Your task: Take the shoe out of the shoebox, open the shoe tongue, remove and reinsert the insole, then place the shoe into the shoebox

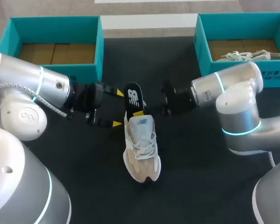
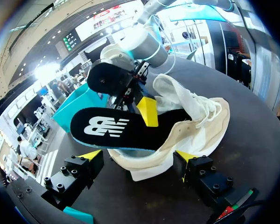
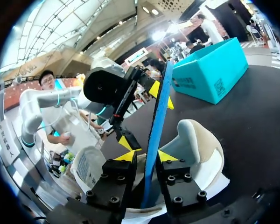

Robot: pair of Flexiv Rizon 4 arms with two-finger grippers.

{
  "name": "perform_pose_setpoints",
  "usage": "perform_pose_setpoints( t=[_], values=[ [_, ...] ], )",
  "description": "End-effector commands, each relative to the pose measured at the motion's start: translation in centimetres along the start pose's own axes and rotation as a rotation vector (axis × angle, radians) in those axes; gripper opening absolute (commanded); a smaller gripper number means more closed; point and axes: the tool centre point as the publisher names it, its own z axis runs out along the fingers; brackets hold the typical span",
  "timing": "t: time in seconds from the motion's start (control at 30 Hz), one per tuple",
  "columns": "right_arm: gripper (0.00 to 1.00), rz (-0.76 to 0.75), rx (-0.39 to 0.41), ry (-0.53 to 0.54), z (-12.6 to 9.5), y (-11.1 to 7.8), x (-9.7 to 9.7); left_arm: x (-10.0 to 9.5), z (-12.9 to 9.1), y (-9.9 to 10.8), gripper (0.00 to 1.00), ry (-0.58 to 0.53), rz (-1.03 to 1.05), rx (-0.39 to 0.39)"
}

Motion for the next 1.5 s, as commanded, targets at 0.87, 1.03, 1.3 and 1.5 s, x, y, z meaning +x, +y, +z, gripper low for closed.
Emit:
perform_pose_setpoints(
  t=[0.87,1.03,1.3,1.5],
  values=[
    [0.0,0.081,0.088,0.033,0.7,-2.7,0.6,0.0,0.1,-0.1,1.0,0.002,0.0,-0.004],
    [0.25,0.037,0.083,0.02,0.2,-1.0,0.3,0.0,0.1,-0.1,1.0,0.002,0.0,-0.004],
    [0.15,0.009,0.093,0.028,0.3,0.9,-0.8,0.0,0.1,-0.1,1.0,0.002,0.0,-0.004],
    [0.0,0.044,0.141,0.042,0.4,0.4,-0.7,0.0,0.1,-0.1,1.0,0.002,0.0,-0.004]
  ],
)
